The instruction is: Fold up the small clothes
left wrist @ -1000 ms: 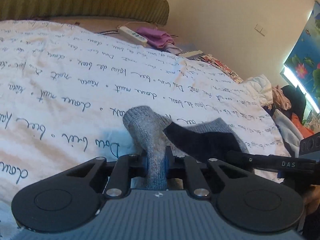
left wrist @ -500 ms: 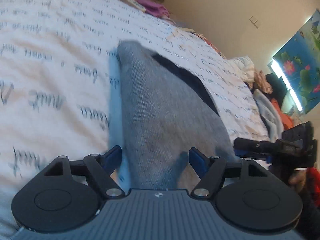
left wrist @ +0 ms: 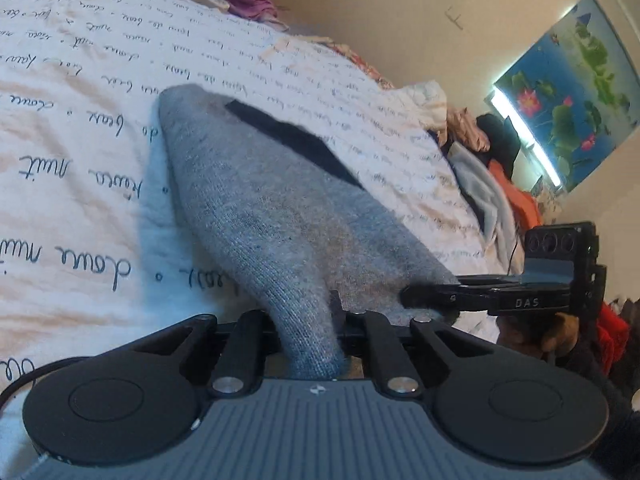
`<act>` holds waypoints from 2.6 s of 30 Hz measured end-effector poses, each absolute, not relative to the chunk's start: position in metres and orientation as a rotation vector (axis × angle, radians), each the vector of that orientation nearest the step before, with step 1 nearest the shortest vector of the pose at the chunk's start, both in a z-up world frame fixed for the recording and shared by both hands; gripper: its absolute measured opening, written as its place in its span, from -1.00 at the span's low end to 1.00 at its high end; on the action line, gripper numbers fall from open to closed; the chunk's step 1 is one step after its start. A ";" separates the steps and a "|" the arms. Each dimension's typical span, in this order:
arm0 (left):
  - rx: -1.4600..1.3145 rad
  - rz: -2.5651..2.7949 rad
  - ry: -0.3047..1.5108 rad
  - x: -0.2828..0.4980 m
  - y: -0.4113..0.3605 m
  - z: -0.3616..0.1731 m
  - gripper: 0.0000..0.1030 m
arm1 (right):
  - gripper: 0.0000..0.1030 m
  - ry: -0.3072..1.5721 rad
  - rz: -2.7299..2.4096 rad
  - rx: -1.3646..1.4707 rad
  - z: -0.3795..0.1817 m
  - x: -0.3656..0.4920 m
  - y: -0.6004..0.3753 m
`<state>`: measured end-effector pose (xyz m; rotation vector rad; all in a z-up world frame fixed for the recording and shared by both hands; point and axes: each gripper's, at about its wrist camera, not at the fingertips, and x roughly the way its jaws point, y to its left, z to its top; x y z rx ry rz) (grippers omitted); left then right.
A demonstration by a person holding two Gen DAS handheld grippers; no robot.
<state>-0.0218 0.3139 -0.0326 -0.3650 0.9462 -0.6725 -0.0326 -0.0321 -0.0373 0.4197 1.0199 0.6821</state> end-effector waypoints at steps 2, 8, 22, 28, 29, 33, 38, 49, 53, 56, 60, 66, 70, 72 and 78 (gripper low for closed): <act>-0.320 -0.610 1.010 -0.022 0.308 -0.056 -0.33 | -0.44 1.017 0.636 0.503 -0.049 -0.035 -0.040; -0.155 -0.445 0.728 -0.081 0.319 -0.017 0.50 | 0.17 0.746 0.384 0.357 0.009 -0.101 -0.062; 0.113 0.146 0.457 -0.116 0.503 0.076 0.70 | 0.49 0.519 -0.810 -0.533 0.117 -0.257 -0.268; 0.198 0.310 0.400 -0.113 0.504 0.078 0.74 | 0.55 0.406 -0.638 -0.439 0.087 -0.262 -0.216; 0.121 0.235 0.414 -0.119 0.489 0.068 0.77 | 0.55 0.427 -0.495 -0.275 0.078 -0.256 -0.198; -0.051 -0.017 0.525 -0.136 0.397 0.018 0.76 | 0.55 0.578 -0.058 0.138 0.027 -0.213 -0.122; -0.186 -0.210 0.658 -0.144 0.306 -0.013 0.76 | 0.55 0.644 0.128 0.178 0.006 -0.169 -0.019; -0.044 -0.192 0.693 -0.151 0.270 -0.062 0.91 | 0.72 0.716 0.063 0.036 -0.046 -0.172 0.058; -0.039 -0.206 0.690 -0.150 0.269 -0.063 0.98 | 0.85 0.687 0.046 0.037 -0.051 -0.172 0.055; -0.046 -0.214 0.689 -0.149 0.270 -0.061 1.00 | 0.89 0.689 0.036 0.035 -0.051 -0.170 0.056; -0.045 -0.220 0.689 -0.148 0.270 -0.061 1.00 | 0.90 0.691 0.034 0.049 -0.051 -0.169 0.054; -0.040 -0.224 0.689 -0.150 0.269 -0.060 1.00 | 0.91 0.730 0.035 0.082 -0.046 -0.165 0.051; -0.036 -0.221 0.693 -0.150 0.267 -0.060 0.98 | 0.93 0.719 0.015 0.073 -0.048 -0.165 0.054; -0.029 -0.219 0.694 -0.150 0.266 -0.060 0.98 | 0.94 0.705 0.013 0.074 -0.050 -0.167 0.054; -0.031 -0.221 0.695 -0.148 0.269 -0.061 1.00 | 0.94 0.686 0.021 0.063 -0.051 -0.169 0.052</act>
